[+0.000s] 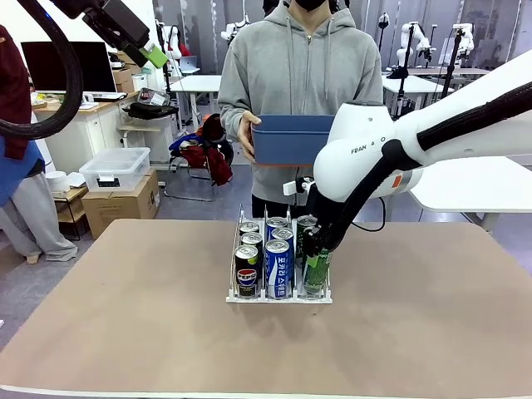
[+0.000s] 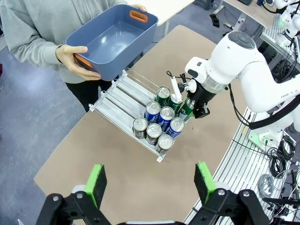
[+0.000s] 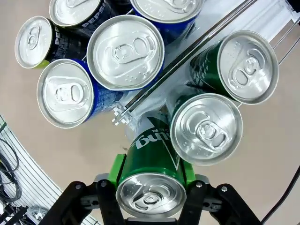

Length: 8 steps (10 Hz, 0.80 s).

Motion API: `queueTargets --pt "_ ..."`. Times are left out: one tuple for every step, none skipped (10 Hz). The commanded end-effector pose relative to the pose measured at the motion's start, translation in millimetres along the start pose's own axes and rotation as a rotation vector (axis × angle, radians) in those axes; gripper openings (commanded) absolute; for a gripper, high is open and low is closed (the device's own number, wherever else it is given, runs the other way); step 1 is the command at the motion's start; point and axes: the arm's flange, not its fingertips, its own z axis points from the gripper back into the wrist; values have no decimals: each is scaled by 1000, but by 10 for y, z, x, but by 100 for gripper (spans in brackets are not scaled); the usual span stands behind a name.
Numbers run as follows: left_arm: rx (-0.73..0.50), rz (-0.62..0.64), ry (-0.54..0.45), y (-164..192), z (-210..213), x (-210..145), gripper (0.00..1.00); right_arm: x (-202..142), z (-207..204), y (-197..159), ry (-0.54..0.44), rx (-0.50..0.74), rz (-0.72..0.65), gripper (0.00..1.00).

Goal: Fill the beverage cans into the dispenser.
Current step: Place the picked Sprite in the line of the Automatic Can Dispenser with the same cans.

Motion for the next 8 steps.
queueTargets --pt "-2 2 0 6 8 -18 100 71 31 -52 23 -51 -16 58" --pt "-2 2 0 6 8 -18 100 72 30 -37 30 -36 -15 66" --pt "-2 2 0 6 8 -18 100 71 60 -31 29 -31 -12 77" --pt "-2 2 0 6 8 -18 100 49 114 -34 27 -29 -13 85" --pt "-2 2 0 6 8 -18 100 25 157 -23 24 -26 -16 96" --pt "-2 2 0 6 8 -18 100 -6 192 -1 19 -13 -19 100" --pt "-2 2 0 6 8 -18 100 -59 243 10 11 0 -20 100" --pt "-2 2 0 6 8 -18 100 -115 299 31 -18 23 -12 100"
